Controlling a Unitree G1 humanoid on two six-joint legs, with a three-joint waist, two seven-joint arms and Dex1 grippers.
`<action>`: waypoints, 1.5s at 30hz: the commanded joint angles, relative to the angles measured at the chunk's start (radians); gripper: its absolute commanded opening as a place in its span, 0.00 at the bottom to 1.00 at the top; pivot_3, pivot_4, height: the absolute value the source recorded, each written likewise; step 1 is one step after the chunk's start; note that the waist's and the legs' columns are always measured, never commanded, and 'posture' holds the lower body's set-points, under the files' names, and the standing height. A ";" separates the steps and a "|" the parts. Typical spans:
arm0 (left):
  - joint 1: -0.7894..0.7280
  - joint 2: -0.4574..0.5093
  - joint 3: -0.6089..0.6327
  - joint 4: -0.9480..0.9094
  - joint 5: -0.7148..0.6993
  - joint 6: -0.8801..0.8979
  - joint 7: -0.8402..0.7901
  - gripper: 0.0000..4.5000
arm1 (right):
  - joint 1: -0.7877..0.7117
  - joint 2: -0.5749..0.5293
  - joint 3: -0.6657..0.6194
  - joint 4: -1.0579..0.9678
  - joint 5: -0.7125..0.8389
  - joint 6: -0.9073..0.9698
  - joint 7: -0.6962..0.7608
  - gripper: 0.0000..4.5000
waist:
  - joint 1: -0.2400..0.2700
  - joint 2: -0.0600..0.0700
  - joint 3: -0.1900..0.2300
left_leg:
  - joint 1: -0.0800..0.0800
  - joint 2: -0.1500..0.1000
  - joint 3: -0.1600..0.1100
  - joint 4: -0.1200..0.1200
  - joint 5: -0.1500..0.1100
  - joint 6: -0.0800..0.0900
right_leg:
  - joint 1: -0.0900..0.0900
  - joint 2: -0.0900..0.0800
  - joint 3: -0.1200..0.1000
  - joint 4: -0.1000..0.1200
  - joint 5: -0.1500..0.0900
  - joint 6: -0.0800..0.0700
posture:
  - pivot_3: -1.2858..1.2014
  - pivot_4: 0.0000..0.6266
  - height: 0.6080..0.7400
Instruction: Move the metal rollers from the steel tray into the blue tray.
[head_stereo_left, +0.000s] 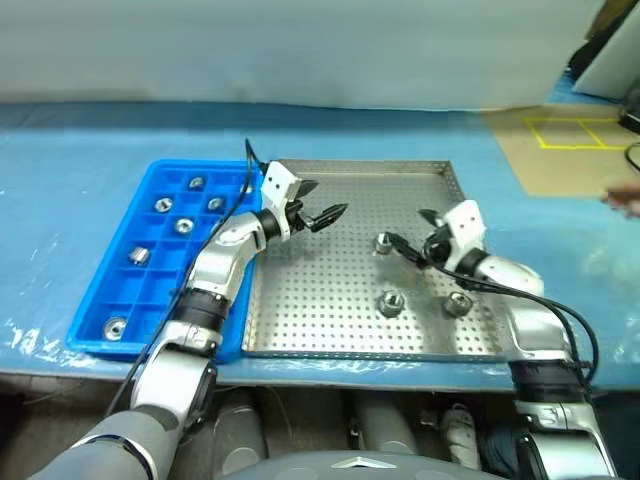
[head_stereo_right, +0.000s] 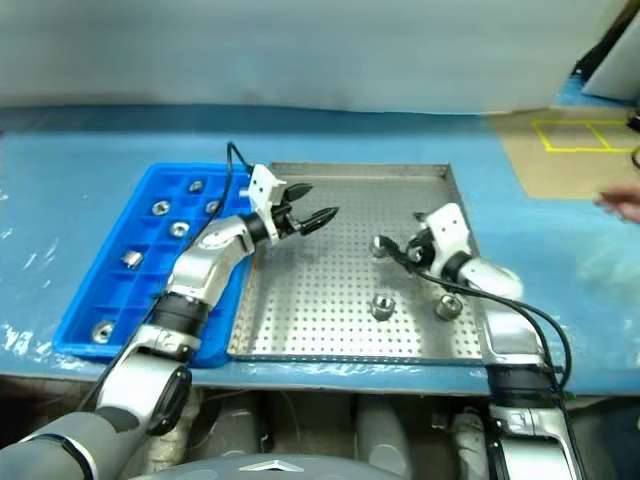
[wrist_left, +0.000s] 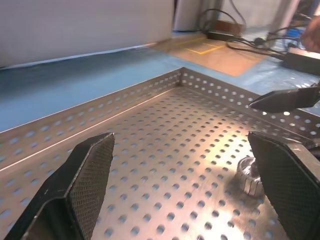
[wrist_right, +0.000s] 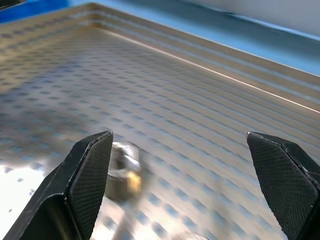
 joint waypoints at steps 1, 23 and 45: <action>-0.081 -0.033 -0.008 0.145 0.029 -0.064 -0.028 1.00 | 0.058 0.005 -0.056 -0.126 0.001 0.020 -0.088 1.00 | -0.030 0.000 0.000 | 0.000 0.000 0.001 0.002 -0.001 0.002 | 0.000 0.000 0.001 0.000 0.000 0.001 | 0.21 0.24 1.00; -0.243 -0.077 0.002 0.609 0.226 -0.139 0.078 0.36 | 0.257 0.029 -0.089 -0.343 0.007 0.089 -0.255 1.00 | -0.329 0.001 -0.001 | -0.014 -0.027 -0.003 0.022 -0.020 0.031 | 0.012 -0.025 -0.005 -0.023 -0.001 0.028 | 0.15 0.24 1.00; 0.174 0.024 0.181 -0.226 0.058 0.131 0.259 0.36 | -0.242 0.051 0.199 0.225 -0.007 -0.117 0.008 1.00 | -0.224 0.001 0.001 | -0.019 -0.032 -0.007 0.024 -0.022 0.047 | 0.019 -0.040 -0.026 -0.021 0.002 0.023 | 0.39 0.24 1.00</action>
